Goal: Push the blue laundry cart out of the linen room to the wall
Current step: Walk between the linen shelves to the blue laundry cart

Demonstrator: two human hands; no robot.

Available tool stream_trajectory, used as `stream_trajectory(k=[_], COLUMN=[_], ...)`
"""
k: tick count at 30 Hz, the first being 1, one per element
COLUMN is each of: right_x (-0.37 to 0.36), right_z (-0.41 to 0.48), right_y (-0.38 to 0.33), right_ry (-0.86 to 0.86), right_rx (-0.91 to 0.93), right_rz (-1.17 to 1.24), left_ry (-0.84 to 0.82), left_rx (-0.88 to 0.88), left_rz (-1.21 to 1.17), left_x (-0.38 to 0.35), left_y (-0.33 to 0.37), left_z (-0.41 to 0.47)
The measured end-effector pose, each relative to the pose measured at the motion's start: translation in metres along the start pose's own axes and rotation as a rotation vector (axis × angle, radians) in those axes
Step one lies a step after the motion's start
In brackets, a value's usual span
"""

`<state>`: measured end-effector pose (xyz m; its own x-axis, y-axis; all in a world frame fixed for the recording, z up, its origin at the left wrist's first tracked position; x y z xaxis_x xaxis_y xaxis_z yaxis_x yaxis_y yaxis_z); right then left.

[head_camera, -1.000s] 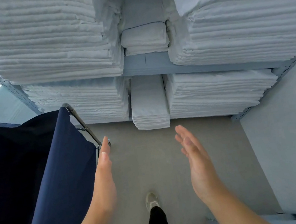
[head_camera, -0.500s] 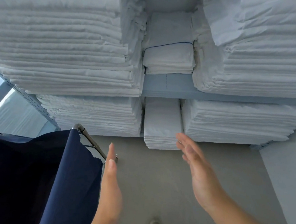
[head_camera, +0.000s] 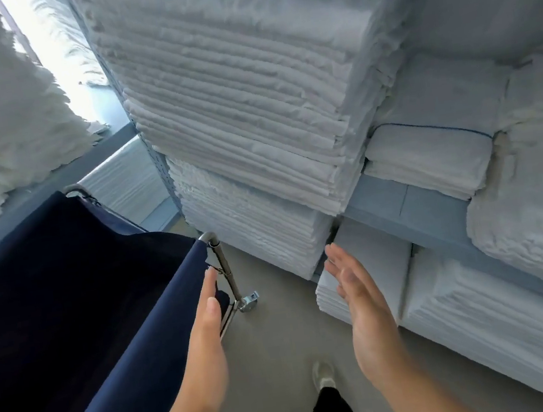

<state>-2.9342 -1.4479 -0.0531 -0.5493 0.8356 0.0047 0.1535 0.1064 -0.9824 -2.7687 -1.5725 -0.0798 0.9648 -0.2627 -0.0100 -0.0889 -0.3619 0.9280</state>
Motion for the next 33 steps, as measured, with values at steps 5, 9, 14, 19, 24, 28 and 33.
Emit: stream_trajectory(k=[5, 9, 14, 19, 24, 28, 33], right_x=[-0.023, -0.04, -0.062, -0.09, -0.126, -0.157, -0.202], right_z=[0.062, 0.103, 0.146, 0.176, 0.197, 0.213, 0.238], right_y=[-0.013, -0.024, -0.026, -0.023, -0.019, -0.014, -0.009], right_ry=[-0.188, -0.361, -0.515, -0.6, -0.684, -0.745, -0.815], right_rx=[-0.01, 0.005, 0.014, -0.006, -0.026, -0.023, -0.043], right_rz=[-0.046, -0.094, -0.123, -0.115, -0.133, -0.158, -0.196], left_ry=[0.129, 0.267, 0.391, 0.477, 0.548, 0.59, 0.668], left_rx=[-0.017, -0.029, -0.031, -0.051, -0.065, -0.067, -0.049], left_rz=[-0.1, -0.139, -0.167, -0.21, -0.218, -0.213, -0.145], left_x=[-0.021, -0.039, -0.058, -0.071, -0.074, -0.074, -0.066], left_y=[0.012, 0.014, 0.01, 0.009, 0.009, 0.006, 0.001], left_z=[0.014, 0.022, 0.034, 0.049, 0.073, 0.1, 0.142])
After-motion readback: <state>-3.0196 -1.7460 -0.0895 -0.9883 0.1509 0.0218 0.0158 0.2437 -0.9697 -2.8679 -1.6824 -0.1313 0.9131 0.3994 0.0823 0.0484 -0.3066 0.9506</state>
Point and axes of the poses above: each hand's wrist, its own z-axis towards the middle knuckle, its own x-axis out of the back of the hand, y = z × x, the point moved 5 cm from there along z, towards the middle knuckle, and after that the axes turned 14 degrees about y, right-handed, at the moved point
